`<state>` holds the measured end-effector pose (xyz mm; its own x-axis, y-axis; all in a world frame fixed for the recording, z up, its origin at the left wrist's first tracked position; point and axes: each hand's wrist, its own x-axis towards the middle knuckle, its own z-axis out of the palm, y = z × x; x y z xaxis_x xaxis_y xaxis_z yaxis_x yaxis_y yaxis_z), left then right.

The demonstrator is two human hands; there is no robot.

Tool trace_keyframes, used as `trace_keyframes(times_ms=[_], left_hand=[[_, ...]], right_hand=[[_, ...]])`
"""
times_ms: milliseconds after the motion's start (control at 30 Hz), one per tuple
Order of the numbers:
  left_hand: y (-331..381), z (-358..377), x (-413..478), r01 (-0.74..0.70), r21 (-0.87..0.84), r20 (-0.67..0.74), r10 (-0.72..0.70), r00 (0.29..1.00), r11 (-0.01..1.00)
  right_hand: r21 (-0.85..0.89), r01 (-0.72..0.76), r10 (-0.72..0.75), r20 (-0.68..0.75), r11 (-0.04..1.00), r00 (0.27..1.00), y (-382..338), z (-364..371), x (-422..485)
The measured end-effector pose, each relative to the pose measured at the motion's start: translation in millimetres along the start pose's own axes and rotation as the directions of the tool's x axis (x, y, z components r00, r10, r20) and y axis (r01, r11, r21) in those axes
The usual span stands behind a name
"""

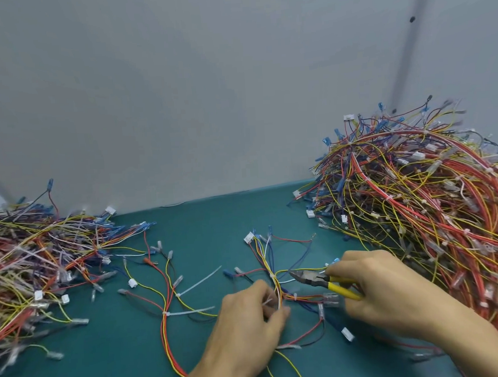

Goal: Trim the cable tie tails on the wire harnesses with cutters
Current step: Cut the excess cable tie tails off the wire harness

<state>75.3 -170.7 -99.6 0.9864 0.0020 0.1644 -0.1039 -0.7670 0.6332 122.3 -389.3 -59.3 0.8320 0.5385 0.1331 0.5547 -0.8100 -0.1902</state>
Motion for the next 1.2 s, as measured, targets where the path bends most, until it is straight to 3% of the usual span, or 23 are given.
trace_keyframes(times_ms=[167, 300, 667, 1200], left_hand=[[-6.8, -6.9, 9.2, 0.191, -0.150, 0.098, -0.177, 0.979, 0.970], [-9.2, -9.7, 13.4, 0.258, -0.321, 0.192, -0.205, 0.960, 0.911], [-13.3, -15.4, 14.7, 0.287, -0.482, 0.241, -0.189, 0.952, 0.828], [-15.0, -13.4, 14.5, 0.291, -0.509, 0.248, -0.185, 0.951, 0.810]], right_hand=[[-0.023, 0.035, -0.034, 0.053, 0.999, 0.998, -9.8, -2.2, -2.4], [-0.077, 0.070, -0.063, 0.088, 0.995, 0.994, -19.0, -0.8, -5.7], [-0.184, 0.075, -0.044, 0.166, 0.980, 0.985, -28.4, 1.2, -6.7], [-0.198, 0.070, -0.038, 0.158, 0.978, 0.987, -33.3, 6.5, -6.8]])
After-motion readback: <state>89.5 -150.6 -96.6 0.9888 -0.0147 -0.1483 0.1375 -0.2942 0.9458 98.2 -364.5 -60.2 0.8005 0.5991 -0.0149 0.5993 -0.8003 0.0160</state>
